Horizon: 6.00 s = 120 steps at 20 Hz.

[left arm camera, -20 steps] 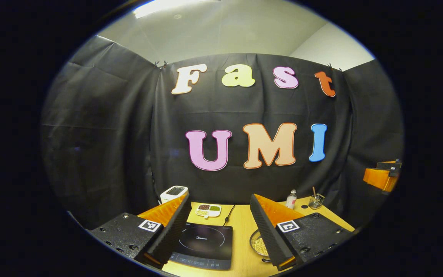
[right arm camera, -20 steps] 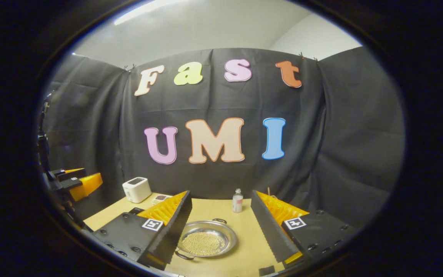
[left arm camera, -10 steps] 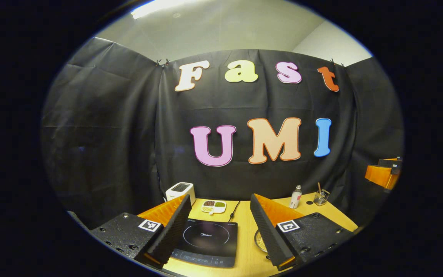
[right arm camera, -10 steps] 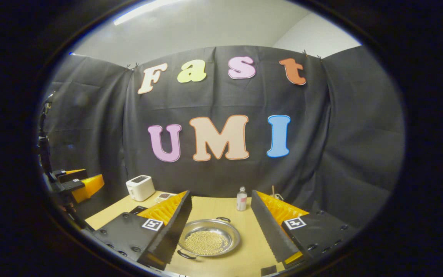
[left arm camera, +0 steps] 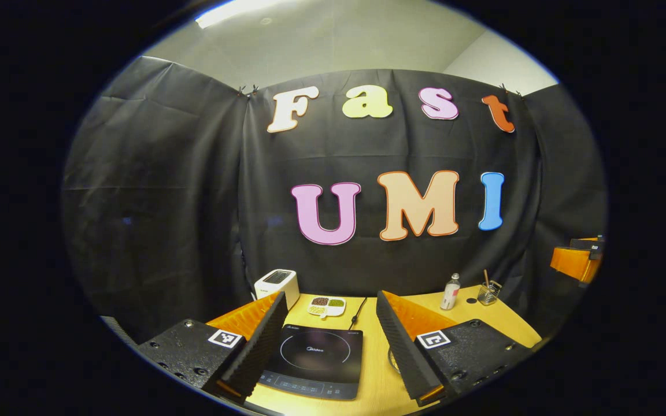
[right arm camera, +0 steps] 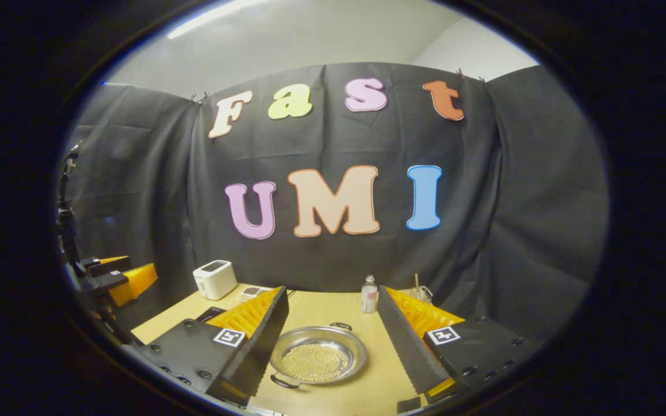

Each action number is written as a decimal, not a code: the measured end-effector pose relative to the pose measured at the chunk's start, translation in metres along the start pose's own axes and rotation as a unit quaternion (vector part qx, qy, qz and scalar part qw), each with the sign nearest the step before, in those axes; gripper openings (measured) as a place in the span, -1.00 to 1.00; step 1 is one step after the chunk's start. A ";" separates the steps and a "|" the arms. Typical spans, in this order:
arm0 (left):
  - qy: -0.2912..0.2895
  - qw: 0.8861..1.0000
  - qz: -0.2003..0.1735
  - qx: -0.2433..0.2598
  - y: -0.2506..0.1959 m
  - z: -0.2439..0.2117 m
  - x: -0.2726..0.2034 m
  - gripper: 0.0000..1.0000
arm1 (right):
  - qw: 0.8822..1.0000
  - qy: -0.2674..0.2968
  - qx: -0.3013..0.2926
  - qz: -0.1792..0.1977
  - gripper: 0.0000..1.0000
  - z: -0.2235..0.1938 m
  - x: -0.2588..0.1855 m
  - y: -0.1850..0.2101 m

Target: First push the handle of the pot to place it horizontally, then grasp the pot with both hands and set it on the induction cooktop.

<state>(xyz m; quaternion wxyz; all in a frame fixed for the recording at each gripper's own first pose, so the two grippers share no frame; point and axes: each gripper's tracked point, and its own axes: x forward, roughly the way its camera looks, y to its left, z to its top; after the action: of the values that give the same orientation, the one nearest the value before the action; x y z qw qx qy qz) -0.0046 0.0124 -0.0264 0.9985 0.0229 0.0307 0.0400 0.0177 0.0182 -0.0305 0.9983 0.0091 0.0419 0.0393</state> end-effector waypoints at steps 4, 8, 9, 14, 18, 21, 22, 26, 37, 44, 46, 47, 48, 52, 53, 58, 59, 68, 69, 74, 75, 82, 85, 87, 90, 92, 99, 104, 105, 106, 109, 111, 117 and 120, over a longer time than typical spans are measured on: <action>0.002 1.000 0.014 0.005 0.011 -0.003 -0.001 0.79 | 1.000 0.020 0.012 0.003 0.87 -0.014 0.006 -0.002; 0.007 1.000 0.023 0.004 0.018 -0.007 0.001 0.79 | 0.999 0.032 0.019 0.005 0.52 -0.024 0.012 -0.002; 0.010 1.000 0.026 0.005 0.019 -0.008 0.001 0.79 | 0.999 0.035 0.015 0.005 0.35 -0.027 0.014 -0.003; 0.016 0.999 0.039 0.005 0.030 -0.014 0.000 0.79 | 0.998 0.059 -0.019 0.001 -1.00 -0.048 0.022 -0.002; 0.017 0.999 0.046 0.012 0.038 -0.016 -0.001 0.79 | 0.994 0.106 -0.007 0.020 -0.85 -0.077 0.030 0.013; 0.021 0.998 0.049 0.012 0.044 -0.020 0.001 0.79 | 0.988 0.151 -0.011 0.035 -0.85 -0.109 0.032 0.026; 0.023 0.998 0.050 0.010 0.046 -0.023 0.000 0.88 | 0.985 0.167 -0.011 0.040 -0.85 -0.121 0.033 0.031; 0.033 0.998 0.056 0.009 0.057 -0.033 0.003 0.79 | 0.974 0.221 -0.018 0.052 -0.85 -0.164 0.033 0.044; 0.063 0.996 0.056 0.017 0.091 -0.067 0.011 0.97 | 0.920 0.387 -0.046 0.037 -0.84 -0.289 0.023 0.062; 0.087 0.994 0.054 0.032 0.112 -0.095 0.023 0.93 | 0.884 0.467 -0.031 0.010 -0.85 -0.352 0.019 0.061; 0.094 0.994 0.053 0.032 0.116 -0.104 0.024 0.89 | 0.874 0.485 -0.030 0.004 -0.84 -0.365 0.020 0.057; 0.096 0.993 0.053 0.031 0.118 -0.108 0.026 0.89 | 0.870 0.493 -0.032 0.002 -0.85 -0.371 0.021 0.055; 0.097 0.993 0.053 0.029 0.120 -0.110 0.027 0.89 | 0.866 0.500 -0.032 0.002 -0.85 -0.378 0.022 0.053; 0.100 0.993 0.058 0.019 0.131 -0.117 0.032 0.89 | 0.856 0.516 -0.023 -0.006 -0.85 -0.397 0.026 0.050; 0.100 0.993 0.060 0.018 0.133 -0.116 0.033 0.89 | 0.856 0.517 -0.024 -0.009 -0.85 -0.399 0.027 0.049; 0.101 0.992 0.066 0.018 0.141 -0.120 0.036 0.89 | 0.859 0.511 -0.028 -0.007 -0.95 -0.403 0.033 0.055; 0.102 0.992 0.066 0.018 0.141 -0.120 0.036 0.89 | 0.859 0.511 -0.027 -0.007 -0.94 -0.403 0.033 0.056; 0.097 0.993 0.065 0.014 0.138 -0.118 0.036 0.89 | 0.861 0.507 0.008 0.029 -0.94 -0.405 0.034 0.103; 0.099 0.993 0.065 0.015 0.139 -0.120 0.035 0.89 | 0.861 0.508 0.016 0.033 -1.00 -0.404 0.036 0.109; 0.111 0.992 0.063 0.015 0.137 -0.128 0.029 0.94 | 0.865 0.499 0.047 0.029 -0.94 -0.407 0.047 0.133; 0.111 0.992 0.064 0.017 0.137 -0.128 0.027 0.89 | 0.867 0.495 0.053 0.026 -0.94 -0.407 0.051 0.139; 0.113 0.991 0.067 0.017 0.141 -0.130 0.014 0.89 | 0.876 0.460 0.143 0.008 -1.00 -0.402 0.082 0.179; 0.114 0.991 0.067 0.021 0.143 -0.130 0.010 0.93 | 0.879 0.443 0.175 -0.002 -1.00 -0.399 0.097 0.187; 0.115 0.991 0.069 0.023 0.146 -0.131 0.008 0.89 | 0.884 0.433 0.173 -0.013 -0.95 -0.400 0.104 0.189; 0.116 0.991 0.069 0.024 0.148 -0.131 0.005 0.89 | 0.890 0.420 0.171 -0.035 -0.94 -0.400 0.116 0.188; 0.114 0.991 0.068 0.028 0.150 -0.129 0.002 0.89 | 0.890 0.412 0.187 -0.046 -0.95 -0.398 0.126 0.189; 0.115 0.991 0.059 0.032 0.148 -0.130 0.003 0.89 | 0.890 0.396 0.215 -0.073 -0.95 -0.394 0.147 0.194; 0.114 0.991 0.053 0.034 0.147 -0.130 0.004 0.94 | 0.896 0.383 0.211 -0.079 -0.95 -0.386 0.160 0.190; 0.115 0.991 0.052 0.034 0.147 -0.129 0.006 0.89 | 0.898 0.379 0.208 -0.077 -1.00 -0.383 0.164 0.191; 0.115 0.991 0.052 0.033 0.146 -0.130 0.007 0.94 | 0.901 0.375 0.204 -0.076 -0.96 -0.380 0.167 0.191; 0.115 0.992 0.050 0.034 0.144 -0.129 0.010 0.89 | 0.904 0.373 0.199 -0.062 -1.00 -0.371 0.171 0.192; 0.114 0.992 0.046 0.034 0.141 -0.128 0.011 0.89 | 0.904 0.370 0.208 -0.048 -0.94 -0.360 0.166 0.192; 0.111 0.994 0.015 0.016 0.113 -0.125 0.022 0.89 | 0.918 0.334 0.213 -0.023 -0.61 -0.303 0.144 0.150; 0.111 0.994 -0.012 0.013 0.090 -0.123 0.029 0.89 | 0.922 0.324 0.209 -0.021 -0.20 -0.283 0.131 0.115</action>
<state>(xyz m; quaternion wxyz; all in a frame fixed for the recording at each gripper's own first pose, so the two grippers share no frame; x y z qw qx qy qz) 0.0099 0.1093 -0.1464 0.9889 0.0309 0.1424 0.0299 0.1150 0.1472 -0.3212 0.9061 0.2038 0.3707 0.0098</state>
